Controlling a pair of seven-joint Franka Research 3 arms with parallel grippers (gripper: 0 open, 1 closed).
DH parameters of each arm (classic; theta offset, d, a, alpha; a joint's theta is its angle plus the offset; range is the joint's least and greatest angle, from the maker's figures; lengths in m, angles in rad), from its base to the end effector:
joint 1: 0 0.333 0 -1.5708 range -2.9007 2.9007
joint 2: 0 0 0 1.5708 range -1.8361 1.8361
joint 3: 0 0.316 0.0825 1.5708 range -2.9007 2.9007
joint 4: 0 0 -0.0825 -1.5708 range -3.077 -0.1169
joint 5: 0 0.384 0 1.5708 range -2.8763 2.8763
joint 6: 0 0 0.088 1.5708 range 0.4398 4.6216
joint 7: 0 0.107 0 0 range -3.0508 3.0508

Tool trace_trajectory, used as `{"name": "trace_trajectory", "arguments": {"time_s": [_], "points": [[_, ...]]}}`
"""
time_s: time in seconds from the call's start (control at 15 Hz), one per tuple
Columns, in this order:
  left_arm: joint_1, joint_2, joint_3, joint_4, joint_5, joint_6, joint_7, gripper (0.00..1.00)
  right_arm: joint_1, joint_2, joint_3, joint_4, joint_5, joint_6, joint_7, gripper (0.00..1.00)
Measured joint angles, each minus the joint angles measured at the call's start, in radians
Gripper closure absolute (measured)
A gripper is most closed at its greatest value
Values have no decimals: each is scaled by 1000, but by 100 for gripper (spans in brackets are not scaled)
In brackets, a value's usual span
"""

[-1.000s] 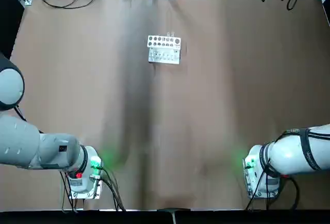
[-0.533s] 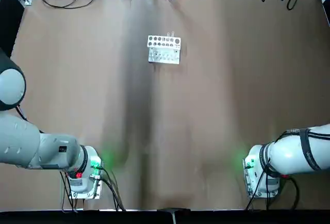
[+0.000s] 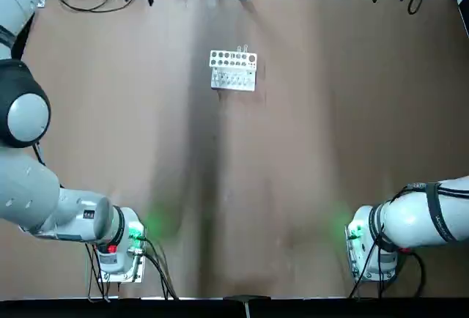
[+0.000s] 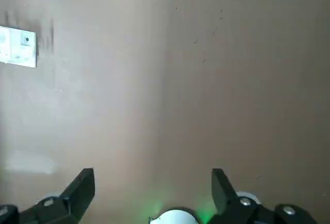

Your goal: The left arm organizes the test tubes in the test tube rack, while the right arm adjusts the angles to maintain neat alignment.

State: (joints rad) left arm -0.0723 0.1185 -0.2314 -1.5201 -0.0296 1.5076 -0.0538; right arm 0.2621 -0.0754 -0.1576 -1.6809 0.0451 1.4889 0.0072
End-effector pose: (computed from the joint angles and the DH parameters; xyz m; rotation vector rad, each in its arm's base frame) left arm 0.5552 -0.1696 0.5776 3.0771 -0.3867 -0.2110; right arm 0.5172 0.0564 0.6066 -3.0819 -0.1534 0.1862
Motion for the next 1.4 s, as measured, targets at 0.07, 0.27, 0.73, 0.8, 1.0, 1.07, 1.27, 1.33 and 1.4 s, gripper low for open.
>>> {"name": "trace_trajectory", "arguments": {"time_s": [0.07, 0.27, 0.73, 0.8, 1.0, 1.07, 1.27, 1.33, 1.4], "points": [[-19, 8, -4, 0, -3, 11, -28, 0, 0, 0, 0, 0, 0, 0, 0, 0], [-129, 35, -10, 0, -9, 68, -181, 0, 0, 0, -1, 1, 0, 0, 0, 0], [-295, 126, -9, -1, -66, 211, -367, 0, 0, 0, -2, 5, 0, 0, 0, 0], [-318, 140, -8, -1, -65, 231, -401, 0, 0, 0, -2, 5, 0, 0, 0, 0], [-380, 176, -3, 2, -36, 257, -486, 1, 0, 0, -2, 6, 0, 0, 0, 0], [-399, 191, -1, 7, -29, 264, -506, 1, 0, 0, -2, 6, 0, 0, 0, 0], [-457, 256, 11, 22, -18, 367, -558, 1, 0, 0, -3, 7, 0, 0, 0, 0], [-474, 284, 20, 23, -9, 407, -564, 1, 0, 0, -3, 7, 0, 0, 0, 0], [-490, 312, 36, 25, 6, 438, -567, 2, 0, 0, -3, 7, 0, 0, 0, 0]]}}
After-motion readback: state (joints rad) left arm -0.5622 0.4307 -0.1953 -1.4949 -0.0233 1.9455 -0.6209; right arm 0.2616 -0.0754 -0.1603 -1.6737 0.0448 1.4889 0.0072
